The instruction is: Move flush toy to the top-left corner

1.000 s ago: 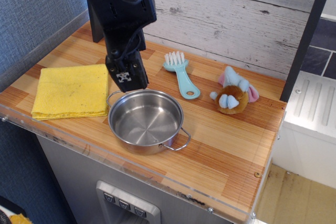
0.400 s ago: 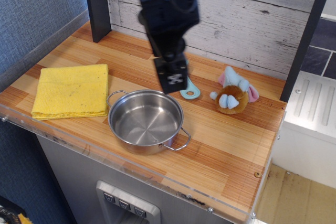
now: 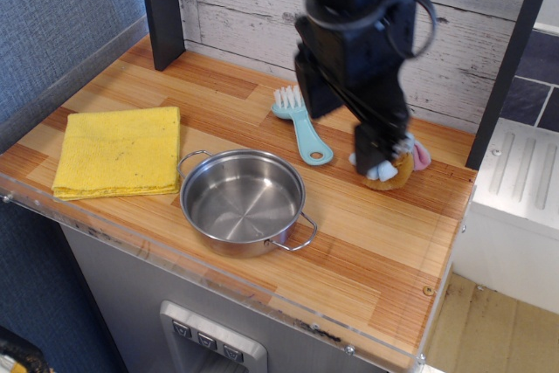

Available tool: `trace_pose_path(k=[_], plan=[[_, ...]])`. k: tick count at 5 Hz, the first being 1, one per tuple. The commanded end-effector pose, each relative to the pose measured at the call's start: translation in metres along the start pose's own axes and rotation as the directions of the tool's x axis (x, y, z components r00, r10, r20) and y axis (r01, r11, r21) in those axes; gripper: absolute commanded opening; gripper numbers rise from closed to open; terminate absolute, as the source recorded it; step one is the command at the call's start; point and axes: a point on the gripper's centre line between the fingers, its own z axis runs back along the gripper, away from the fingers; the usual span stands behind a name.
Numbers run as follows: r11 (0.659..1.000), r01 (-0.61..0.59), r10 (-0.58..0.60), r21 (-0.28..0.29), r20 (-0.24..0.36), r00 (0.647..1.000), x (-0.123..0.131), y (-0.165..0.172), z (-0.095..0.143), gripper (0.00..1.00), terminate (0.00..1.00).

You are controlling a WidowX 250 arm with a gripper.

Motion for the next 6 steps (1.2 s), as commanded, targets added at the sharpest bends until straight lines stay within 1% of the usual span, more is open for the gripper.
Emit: trace_pose_path(k=[1, 2, 3, 4, 5, 6], plan=[[0.990, -0.137, 0.135, 0.025, 0.076, 0.988, 0.026, 0.008, -0.014, 1.00, 0.00], [0.979, -0.201, 0.200, 0.009, 0.074, 0.977, 0.027, 0.016, -0.029, 1.00, 0.00], [0.970, -0.242, 0.243, -0.020, 0.081, 0.967, 0.030, 0.021, -0.050, 1.00, 0.00], [0.969, -0.248, 0.248, -0.012, 0.107, 0.963, 0.037, 0.026, -0.061, 1.00, 0.00], [0.962, -0.271, 0.272, -0.023, 0.153, 0.950, 0.046, 0.034, -0.073, 1.00, 0.00], [0.956, -0.293, 0.291, -0.020, 0.186, 0.938, 0.053, 0.037, -0.081, 1.00, 0.00]])
